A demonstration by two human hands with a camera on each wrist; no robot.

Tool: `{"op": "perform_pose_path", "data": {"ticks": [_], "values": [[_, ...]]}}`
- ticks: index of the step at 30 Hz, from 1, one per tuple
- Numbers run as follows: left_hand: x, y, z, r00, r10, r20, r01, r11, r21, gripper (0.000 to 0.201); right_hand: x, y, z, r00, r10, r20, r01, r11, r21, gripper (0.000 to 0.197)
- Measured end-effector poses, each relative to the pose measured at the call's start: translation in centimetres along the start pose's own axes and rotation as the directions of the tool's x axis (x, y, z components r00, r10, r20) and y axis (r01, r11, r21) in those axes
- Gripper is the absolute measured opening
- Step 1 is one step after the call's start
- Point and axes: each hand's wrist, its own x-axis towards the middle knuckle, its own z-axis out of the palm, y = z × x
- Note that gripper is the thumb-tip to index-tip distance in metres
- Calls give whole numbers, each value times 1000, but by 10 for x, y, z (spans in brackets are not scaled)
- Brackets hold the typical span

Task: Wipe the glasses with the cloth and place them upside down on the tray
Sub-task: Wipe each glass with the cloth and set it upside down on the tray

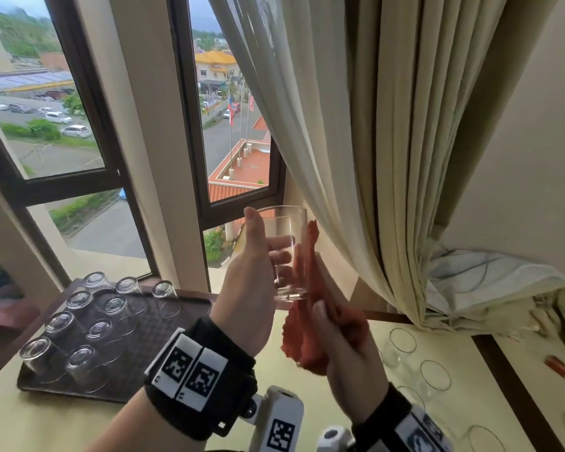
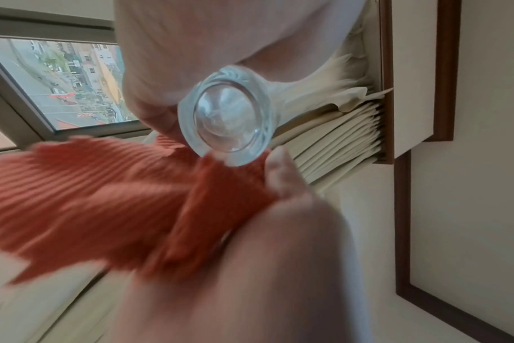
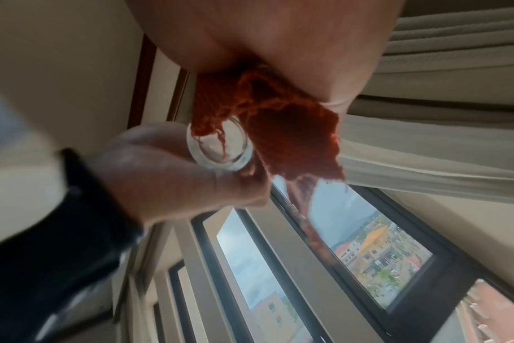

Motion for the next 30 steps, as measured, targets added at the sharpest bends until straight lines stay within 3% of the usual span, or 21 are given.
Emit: {"op": "perform_pose_path", "data": {"ticks": [3,6,11,16,20,22,25,27,30], "values": [[-6,-4,9,999,18,33,-20,999,46,85,23,-22,5,997,-24,-67,29,997,78,18],[-6,-5,11,999,32,4,-32,998,55,88,28,-36,10,995,-101,-17,102,989,105,41],[4,10,-3,999,29,-38,-28,999,47,87,-3,-6,13,972,-184,147,204,969,-137,48],[5,8,-10,998,31,-45,-29,998,47,88,1,2,16,1000,12,7,-12,1000,-9,52],[1,2,-1,1000,-3,15,2,998,64,88,31,-19,14,996,-5,-90,12,997,78,39],[2,1,3,1000,-25,-8,25,999,24,93,35,-28,18,997,-51,-56,57,993,104,39],[9,8,0,998,-4,-60,1,999,-52,100,21,-21,23,994,-93,60,93,996,4,42],[14,15,-6,997,62,-55,-62,998,6,102,9,-2,19,989,-93,113,96,995,-21,50],[20,19,-14,993,96,-74,-90,993,75,126,7,12,13,994,-35,104,37,999,-21,50]]}}
